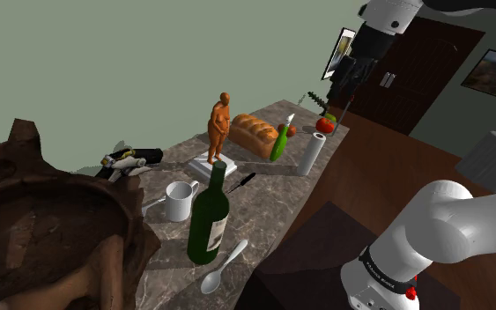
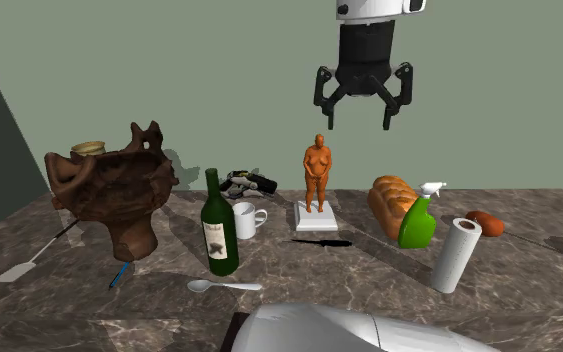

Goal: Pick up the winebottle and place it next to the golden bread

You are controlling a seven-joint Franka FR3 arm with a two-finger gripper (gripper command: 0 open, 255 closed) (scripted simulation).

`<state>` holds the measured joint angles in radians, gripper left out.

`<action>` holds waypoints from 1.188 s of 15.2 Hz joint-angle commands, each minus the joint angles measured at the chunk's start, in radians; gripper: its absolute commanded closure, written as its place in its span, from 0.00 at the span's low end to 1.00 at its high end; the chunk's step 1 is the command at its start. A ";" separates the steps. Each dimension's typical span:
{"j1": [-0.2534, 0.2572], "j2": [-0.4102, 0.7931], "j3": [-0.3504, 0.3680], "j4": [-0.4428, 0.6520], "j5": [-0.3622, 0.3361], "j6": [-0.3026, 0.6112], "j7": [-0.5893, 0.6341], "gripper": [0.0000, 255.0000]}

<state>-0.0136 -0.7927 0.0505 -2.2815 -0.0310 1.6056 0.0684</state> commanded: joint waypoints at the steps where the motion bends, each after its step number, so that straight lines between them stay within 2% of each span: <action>1: 0.000 0.000 0.000 0.000 0.000 0.000 0.000 0.00; 10: 0.052 0.079 0.175 -0.052 0.126 0.115 0.209 0.00; 18: 0.082 0.230 0.337 -0.020 0.205 0.235 0.393 0.00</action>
<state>0.0657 -0.5864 0.3650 -2.3110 0.1659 1.8249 0.4340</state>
